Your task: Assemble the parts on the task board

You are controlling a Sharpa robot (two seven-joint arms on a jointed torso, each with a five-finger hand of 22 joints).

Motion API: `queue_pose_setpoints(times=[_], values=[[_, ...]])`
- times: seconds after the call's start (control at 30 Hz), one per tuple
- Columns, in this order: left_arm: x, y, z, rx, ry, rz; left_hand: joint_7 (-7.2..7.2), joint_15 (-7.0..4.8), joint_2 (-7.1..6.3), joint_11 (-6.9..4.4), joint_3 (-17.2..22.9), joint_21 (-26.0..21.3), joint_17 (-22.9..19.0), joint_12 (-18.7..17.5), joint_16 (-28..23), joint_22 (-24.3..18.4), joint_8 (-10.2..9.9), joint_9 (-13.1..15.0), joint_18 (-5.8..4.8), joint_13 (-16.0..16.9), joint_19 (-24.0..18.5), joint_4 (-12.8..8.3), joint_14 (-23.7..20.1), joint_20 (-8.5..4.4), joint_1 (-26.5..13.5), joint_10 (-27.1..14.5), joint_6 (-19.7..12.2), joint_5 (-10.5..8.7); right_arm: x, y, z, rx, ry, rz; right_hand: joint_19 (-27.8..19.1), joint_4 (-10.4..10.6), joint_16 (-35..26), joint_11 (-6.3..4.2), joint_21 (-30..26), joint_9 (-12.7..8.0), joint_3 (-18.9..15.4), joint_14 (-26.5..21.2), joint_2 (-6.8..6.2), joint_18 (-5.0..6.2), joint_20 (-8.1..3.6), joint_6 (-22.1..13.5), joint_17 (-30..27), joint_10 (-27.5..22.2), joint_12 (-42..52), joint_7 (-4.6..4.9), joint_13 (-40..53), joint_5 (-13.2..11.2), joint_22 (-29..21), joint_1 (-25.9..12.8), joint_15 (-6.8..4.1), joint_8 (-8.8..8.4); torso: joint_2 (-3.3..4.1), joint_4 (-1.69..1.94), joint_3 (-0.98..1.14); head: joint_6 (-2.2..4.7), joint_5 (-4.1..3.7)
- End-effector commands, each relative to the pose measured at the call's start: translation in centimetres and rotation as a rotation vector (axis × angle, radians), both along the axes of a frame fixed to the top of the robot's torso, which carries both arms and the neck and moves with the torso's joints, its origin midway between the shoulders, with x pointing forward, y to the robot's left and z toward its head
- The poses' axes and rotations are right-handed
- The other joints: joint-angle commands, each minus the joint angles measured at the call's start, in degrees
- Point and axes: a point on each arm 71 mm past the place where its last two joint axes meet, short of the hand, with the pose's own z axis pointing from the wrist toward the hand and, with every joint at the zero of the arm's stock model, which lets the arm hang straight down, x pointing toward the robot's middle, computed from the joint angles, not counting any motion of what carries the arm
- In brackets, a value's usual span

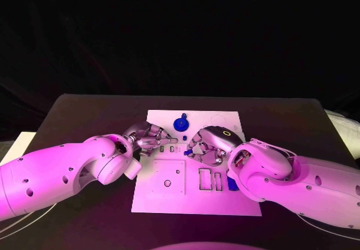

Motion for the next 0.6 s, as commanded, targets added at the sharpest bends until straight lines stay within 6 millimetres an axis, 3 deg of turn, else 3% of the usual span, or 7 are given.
queue_pose_setpoints(times=[0.03, 0.6], values=[[-0.2, -0.5, 0.0, -0.007, 0.015, -0.008, 0.02, -0.12, -0.08, 0.12, -0.08, -0.39, 15.06, -0.36, 0.18, 5.66, -0.15, 0.02, -0.72, 0.03, 1.64, 0.45, 5.92, -0.26, -0.71, -0.19, -0.31, 0.05, 0.0, 0.3, 0.2, 0.004, -0.005, -0.011, 2.13, 0.14, 0.23, -1.07, 0.3, 1.22, -0.27, 5.28, 0.14, -0.38, -0.36, 1.22, 11.98, 0.8, 0.11, -1.17, 1.52, 0.27, 7.15, -0.43, -0.48, 1.13, 0.03, 0.13, 0.01, 0.22, 0.01], [-0.9, -2.3, 0.0, -0.006, 0.039, -0.087, 0.14, -0.03, -2.37, 0.23, -1.36, -0.67, 15.06, -0.26, 0.18, 5.46, 0.29, 0.36, -0.63, 0.16, 1.42, 0.88, 5.92, -0.15, -2.0, 0.12, -0.19, -0.03, 0.3, 1.1, 0.3, -0.022, -0.008, -0.035, 2.1, 0.42, 0.09, -1.1, 0.25, 1.29, -0.49, 5.23, 0.13, -0.36, -0.41, 1.13, 11.77, 0.76, -0.16, -1.2, 1.41, 0.32, 7.05, -0.99, -0.52, 1.22, 0.08, 0.07, 0.03, 0.04, 0.14]])
